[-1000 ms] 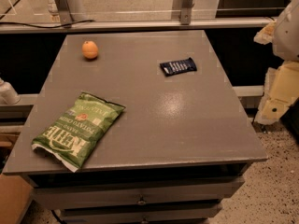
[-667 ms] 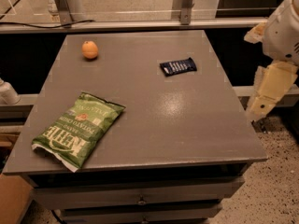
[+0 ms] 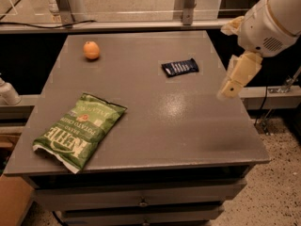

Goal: Pick orange

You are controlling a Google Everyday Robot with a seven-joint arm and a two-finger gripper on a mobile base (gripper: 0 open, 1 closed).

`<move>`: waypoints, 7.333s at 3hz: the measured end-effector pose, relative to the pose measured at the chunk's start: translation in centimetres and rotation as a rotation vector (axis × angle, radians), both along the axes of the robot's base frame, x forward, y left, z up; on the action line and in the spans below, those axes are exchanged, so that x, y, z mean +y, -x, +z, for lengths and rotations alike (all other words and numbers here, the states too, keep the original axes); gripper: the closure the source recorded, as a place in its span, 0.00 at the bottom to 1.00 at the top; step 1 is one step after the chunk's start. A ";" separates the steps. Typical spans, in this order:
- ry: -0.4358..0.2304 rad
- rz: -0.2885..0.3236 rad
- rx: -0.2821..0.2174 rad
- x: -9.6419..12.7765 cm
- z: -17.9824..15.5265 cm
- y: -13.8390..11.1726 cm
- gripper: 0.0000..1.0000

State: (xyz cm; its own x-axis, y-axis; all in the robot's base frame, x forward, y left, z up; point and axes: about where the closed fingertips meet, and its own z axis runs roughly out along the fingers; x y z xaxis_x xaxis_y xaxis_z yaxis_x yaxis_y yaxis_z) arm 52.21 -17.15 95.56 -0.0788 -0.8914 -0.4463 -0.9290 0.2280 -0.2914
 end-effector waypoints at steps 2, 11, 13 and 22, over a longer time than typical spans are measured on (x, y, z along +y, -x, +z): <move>-0.201 0.060 -0.064 4.9 -0.8 -8.6 0.00; -0.530 0.022 0.047 25.9 -7.0 -24.7 0.00; -0.609 0.171 0.044 32.2 -6.2 -22.6 0.00; -0.615 0.005 0.077 33.0 -8.6 -25.1 1.00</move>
Offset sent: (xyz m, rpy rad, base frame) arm 0.1355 0.0792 -0.0088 0.3186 -0.0948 0.0829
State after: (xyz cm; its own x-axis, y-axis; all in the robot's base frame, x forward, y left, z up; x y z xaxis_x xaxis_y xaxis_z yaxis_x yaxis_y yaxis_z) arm 77.28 15.81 86.92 -0.1278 -0.4735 -0.8715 -0.9437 0.3284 -0.0401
